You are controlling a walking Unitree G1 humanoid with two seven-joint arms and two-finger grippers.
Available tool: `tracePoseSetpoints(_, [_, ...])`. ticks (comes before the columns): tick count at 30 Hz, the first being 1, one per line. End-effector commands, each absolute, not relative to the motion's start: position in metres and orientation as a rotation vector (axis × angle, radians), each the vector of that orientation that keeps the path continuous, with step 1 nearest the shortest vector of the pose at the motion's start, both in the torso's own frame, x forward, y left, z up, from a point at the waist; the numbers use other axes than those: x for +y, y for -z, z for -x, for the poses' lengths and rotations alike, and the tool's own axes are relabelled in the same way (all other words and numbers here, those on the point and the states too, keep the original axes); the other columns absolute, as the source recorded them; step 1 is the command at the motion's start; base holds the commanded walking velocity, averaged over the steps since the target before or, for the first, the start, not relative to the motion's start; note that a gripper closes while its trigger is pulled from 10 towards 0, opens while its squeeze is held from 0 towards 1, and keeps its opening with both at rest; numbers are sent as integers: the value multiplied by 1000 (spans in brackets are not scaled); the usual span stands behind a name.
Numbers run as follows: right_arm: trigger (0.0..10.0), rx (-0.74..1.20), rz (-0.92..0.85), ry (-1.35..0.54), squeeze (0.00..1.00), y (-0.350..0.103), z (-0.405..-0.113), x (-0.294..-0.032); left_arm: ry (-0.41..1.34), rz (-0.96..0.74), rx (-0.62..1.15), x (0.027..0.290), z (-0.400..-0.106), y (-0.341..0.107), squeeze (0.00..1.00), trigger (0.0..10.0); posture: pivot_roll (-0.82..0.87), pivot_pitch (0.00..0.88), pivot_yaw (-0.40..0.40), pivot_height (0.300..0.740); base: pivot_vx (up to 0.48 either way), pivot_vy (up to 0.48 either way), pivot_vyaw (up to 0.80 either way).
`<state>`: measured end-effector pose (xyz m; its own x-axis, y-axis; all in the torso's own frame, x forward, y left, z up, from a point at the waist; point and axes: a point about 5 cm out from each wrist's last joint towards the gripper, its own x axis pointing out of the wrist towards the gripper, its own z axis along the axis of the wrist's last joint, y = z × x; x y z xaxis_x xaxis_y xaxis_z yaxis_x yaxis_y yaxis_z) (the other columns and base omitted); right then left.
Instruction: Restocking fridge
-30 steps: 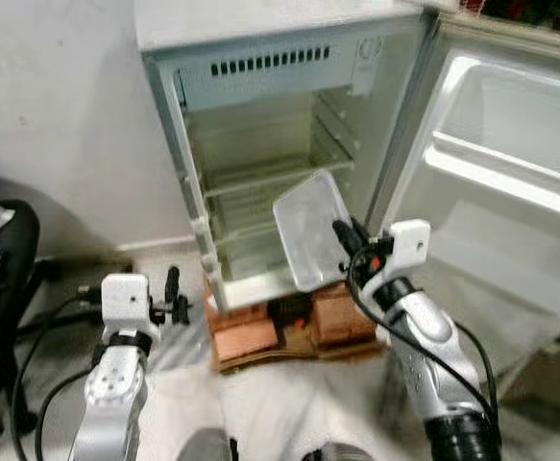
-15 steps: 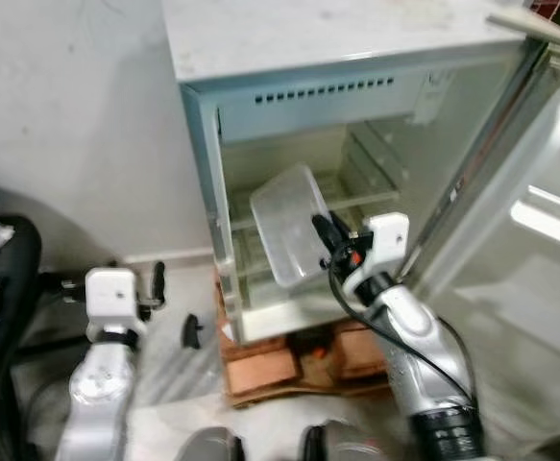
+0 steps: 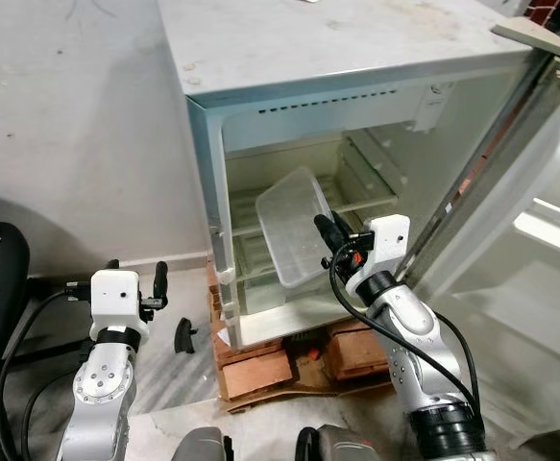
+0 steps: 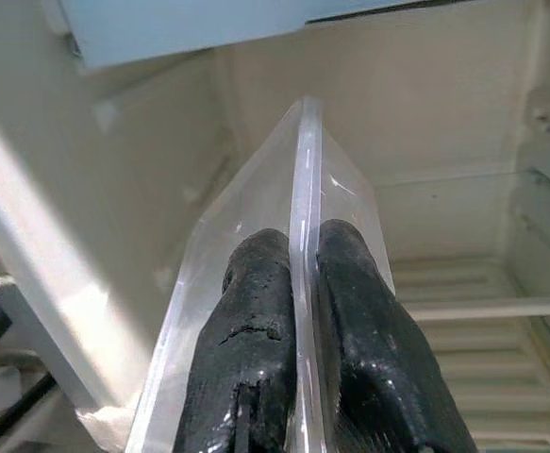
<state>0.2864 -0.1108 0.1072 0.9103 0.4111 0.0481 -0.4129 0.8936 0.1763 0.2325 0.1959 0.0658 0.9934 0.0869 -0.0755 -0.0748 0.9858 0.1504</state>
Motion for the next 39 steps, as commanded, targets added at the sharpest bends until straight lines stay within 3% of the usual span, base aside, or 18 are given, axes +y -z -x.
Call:
tracePoseSetpoints(1, [10000, -27, -161, -421, 0, -110, -296, -112, -85, -165, 82, 195, -232, -67, 0, 10000, 152, 81, -21, 740, 0, 0, 519])
tracePoseSetpoints(17, [10000, -34, -167, -356, 0, -111, -310, -122, -91, -168, 76, 195, -227, -69, 0, 10000, 156, 89, -20, 740, 0, 0, 588])
tracePoseSetpoints(39, [10000, -17, -158, -354, 0, -103, -302, -118, -75, -139, 64, 193, -226, -70, 0, 10000, 150, 96, -25, 740, 0, 0, 0])
